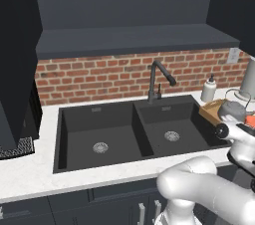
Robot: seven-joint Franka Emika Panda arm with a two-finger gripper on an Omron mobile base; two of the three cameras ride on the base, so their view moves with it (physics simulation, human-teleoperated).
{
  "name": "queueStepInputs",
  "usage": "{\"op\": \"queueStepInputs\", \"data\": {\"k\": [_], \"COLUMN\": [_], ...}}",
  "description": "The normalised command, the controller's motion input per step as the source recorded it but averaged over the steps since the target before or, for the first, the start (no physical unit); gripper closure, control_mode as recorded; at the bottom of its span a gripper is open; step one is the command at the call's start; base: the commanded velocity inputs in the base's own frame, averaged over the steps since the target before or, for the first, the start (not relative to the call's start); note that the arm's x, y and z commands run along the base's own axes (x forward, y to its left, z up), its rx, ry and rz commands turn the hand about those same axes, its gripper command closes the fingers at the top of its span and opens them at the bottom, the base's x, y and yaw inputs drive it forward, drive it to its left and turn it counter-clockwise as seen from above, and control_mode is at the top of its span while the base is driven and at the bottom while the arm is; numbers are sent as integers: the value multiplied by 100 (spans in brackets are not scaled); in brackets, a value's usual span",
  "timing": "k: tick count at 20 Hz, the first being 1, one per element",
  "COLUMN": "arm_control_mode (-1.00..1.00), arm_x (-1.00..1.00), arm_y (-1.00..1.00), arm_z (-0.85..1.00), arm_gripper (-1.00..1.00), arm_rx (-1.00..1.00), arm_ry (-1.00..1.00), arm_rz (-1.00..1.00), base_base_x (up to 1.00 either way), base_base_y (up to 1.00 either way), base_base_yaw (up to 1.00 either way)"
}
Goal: Pick the kettle from the counter and place it on the tray. Then pick the mug from the cabinet and place it on the tray. Then close the cabinet doors.
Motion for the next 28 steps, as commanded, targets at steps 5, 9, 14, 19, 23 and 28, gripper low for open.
{"op": "queueStepInputs", "data": {"k": [5, 9, 14, 19, 23, 28], "arm_control_mode": [-100, -100, -100, -100, -100, -100], "arm_x": [29, 30, 18, 0, 0, -6], "arm_y": [-30, -21, -14, -14, -16, -6], "arm_z": [-23, -20, -18, -33, -43, -37], "arm_gripper": [100, 100, 100, -100, -100, -100], "arm_rx": [0, 0, 0, 0, 0, 0], "arm_ry": [0, 0, 2, 6, 3, 0], "arm_rz": [0, 0, 0, 0, 0, 0], "base_base_x": [0, 0, 0, 0, 0, 0], "base_base_y": [0, 0, 0, 0, 0, 0], "base_base_yaw": [0, 0, 0, 0, 0, 0]}}
